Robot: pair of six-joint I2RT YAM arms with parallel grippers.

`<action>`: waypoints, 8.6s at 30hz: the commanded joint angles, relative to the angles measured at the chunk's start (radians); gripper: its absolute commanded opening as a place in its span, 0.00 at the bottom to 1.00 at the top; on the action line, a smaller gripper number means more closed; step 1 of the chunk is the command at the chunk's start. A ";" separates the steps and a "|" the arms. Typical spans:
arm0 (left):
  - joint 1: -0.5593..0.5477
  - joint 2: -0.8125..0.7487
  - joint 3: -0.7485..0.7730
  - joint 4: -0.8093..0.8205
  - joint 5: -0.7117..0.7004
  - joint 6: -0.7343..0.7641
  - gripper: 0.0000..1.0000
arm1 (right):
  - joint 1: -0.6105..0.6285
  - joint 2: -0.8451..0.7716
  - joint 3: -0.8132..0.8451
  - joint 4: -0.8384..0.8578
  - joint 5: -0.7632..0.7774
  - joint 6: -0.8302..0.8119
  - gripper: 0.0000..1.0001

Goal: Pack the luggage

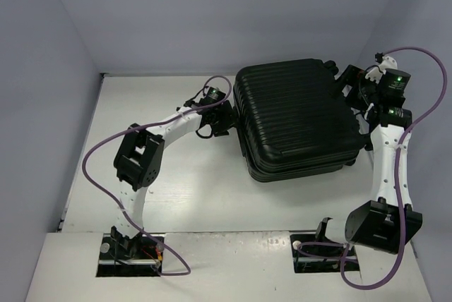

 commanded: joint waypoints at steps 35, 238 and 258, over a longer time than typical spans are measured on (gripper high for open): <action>0.506 -0.190 -0.045 -0.068 0.148 0.330 0.00 | 0.048 -0.081 -0.103 0.067 -0.028 -0.021 0.90; 0.822 -0.716 -0.257 -0.111 -0.062 0.358 0.58 | 1.607 0.332 -0.589 1.238 0.776 -0.110 0.00; 0.798 -0.300 -0.298 0.127 0.179 0.421 0.34 | 1.564 0.325 -0.549 1.195 0.711 -0.126 0.00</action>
